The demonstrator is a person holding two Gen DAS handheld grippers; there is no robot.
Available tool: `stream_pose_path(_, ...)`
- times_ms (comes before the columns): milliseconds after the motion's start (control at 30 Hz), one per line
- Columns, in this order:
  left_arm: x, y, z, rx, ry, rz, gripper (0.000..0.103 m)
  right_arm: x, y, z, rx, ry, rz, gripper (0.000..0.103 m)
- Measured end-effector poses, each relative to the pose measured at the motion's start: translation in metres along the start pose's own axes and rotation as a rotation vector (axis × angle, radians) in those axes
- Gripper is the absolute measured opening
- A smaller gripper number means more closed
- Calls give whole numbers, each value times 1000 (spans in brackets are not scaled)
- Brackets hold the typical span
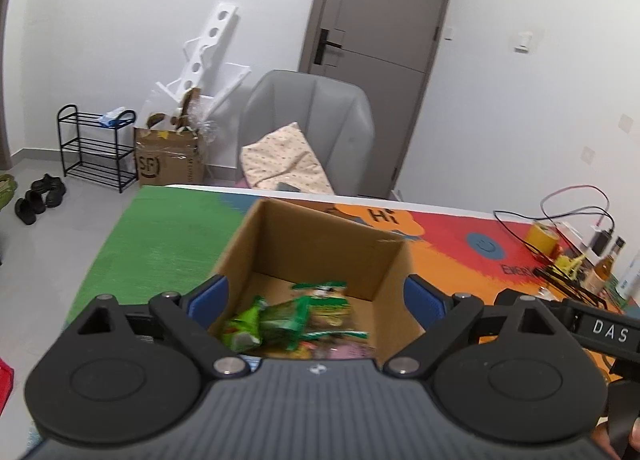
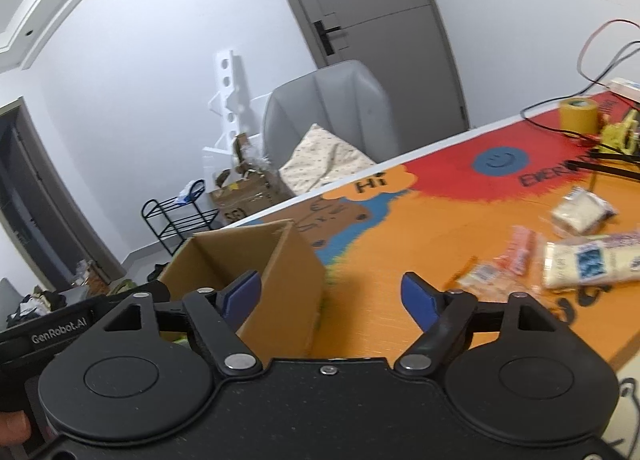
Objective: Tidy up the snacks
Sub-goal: 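Withdraw both tools from the box back toward the snack pile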
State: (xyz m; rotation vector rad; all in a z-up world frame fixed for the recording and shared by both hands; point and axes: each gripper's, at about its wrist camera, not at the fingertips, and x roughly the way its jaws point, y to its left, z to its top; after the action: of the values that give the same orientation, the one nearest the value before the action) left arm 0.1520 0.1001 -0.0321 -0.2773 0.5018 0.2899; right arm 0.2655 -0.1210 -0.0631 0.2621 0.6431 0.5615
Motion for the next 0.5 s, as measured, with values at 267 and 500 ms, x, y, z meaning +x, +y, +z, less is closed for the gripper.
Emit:
stream_pose_path(267,2,-37,-6,34,17,-58,94,-21,-36,0,29,-16,-61,90)
stream_pose_path(500,6,-67,-11,69,31,-108,94,-40,-70,-2,68,-31,-123,97)
